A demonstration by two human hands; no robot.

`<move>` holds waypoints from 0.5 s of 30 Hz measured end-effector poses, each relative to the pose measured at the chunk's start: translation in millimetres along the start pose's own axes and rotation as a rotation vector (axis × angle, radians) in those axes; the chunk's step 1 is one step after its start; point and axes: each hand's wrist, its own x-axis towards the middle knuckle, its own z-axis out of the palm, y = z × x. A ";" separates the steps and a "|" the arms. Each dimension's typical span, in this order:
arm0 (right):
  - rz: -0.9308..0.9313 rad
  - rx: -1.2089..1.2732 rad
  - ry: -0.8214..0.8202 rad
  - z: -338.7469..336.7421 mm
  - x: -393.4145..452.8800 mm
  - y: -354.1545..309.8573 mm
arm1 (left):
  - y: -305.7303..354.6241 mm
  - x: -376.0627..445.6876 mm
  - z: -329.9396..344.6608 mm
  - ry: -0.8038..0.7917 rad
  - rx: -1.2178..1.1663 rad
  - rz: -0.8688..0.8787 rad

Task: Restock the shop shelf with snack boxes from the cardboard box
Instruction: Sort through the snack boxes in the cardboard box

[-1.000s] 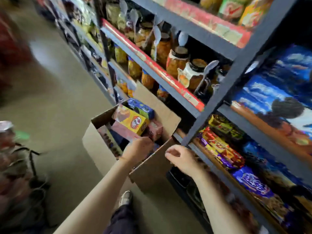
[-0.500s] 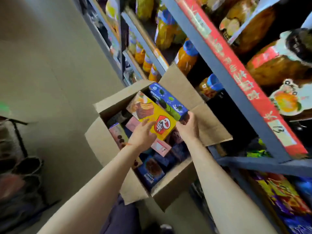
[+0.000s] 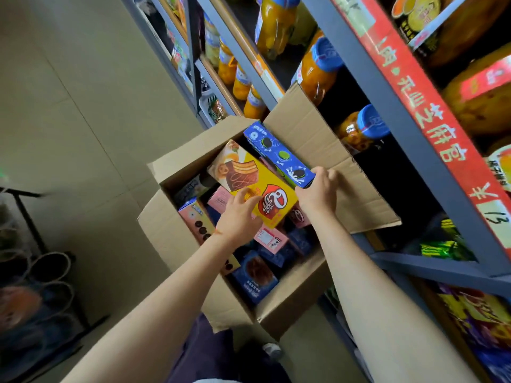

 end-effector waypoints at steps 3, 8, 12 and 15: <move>-0.082 0.089 0.052 -13.3 -9.8 -2.5 | 2.7 -1.7 -1.2 -0.028 -0.053 -0.014; 0.007 0.484 0.159 -69.8 -40.3 -2.8 | 35.5 -12.6 -6.1 0.018 -0.188 -0.068; 0.235 0.905 0.142 -123.8 -72.4 20.3 | 98.9 -49.1 -23.2 -0.105 -0.866 -0.105; 0.228 1.127 0.067 -162.5 -108.4 44.3 | 143.6 -80.8 -25.1 -0.157 -1.260 -0.063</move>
